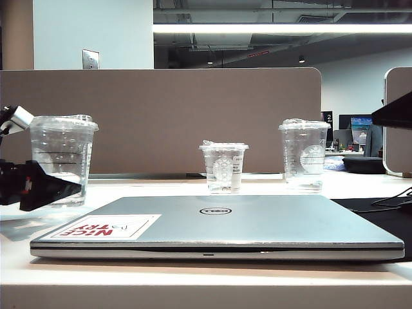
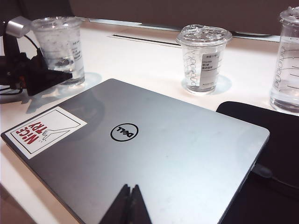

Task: Pick up the coffee cup on the left and place it on the left side of the laptop.

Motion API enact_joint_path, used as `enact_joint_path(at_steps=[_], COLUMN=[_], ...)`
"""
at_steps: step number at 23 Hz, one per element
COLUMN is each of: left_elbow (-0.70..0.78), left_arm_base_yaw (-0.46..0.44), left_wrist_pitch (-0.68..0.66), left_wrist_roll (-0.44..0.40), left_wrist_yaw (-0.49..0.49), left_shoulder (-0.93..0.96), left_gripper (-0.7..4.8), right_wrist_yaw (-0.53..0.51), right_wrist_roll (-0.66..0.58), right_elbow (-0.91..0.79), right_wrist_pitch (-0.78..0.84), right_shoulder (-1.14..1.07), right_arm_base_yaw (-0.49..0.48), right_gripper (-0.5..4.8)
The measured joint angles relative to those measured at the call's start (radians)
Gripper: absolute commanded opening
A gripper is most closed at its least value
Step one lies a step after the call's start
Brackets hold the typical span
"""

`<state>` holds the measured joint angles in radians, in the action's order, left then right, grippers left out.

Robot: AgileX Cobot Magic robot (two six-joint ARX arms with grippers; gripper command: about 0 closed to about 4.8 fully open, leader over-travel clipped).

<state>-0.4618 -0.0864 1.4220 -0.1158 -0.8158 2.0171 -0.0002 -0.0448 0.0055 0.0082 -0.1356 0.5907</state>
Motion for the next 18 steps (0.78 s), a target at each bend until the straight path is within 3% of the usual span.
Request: enact_joint_path(at_steps=[7, 18], left_elbow=[0.051, 0.053], left_arm_base_yaw=[0.059, 0.055], left_wrist_pitch=[-0.002, 0.000], left_wrist_roll=[-0.012, -0.027], left_wrist_yaw=[-0.007, 0.049], left_shoulder=[0.001, 0.004], left_gripper=[3.41, 3.41], right_wrist_yaw=[0.000, 0.000], right_wrist_roll=[0.000, 0.000], right_elbow=[0.000, 0.000], right_wrist_pitch=[-0.003, -0.004], right_shoulder=[0.029, 0.029], right_arm_base_yaw=[0.000, 0.000], right_gripper=[-0.05, -0.04])
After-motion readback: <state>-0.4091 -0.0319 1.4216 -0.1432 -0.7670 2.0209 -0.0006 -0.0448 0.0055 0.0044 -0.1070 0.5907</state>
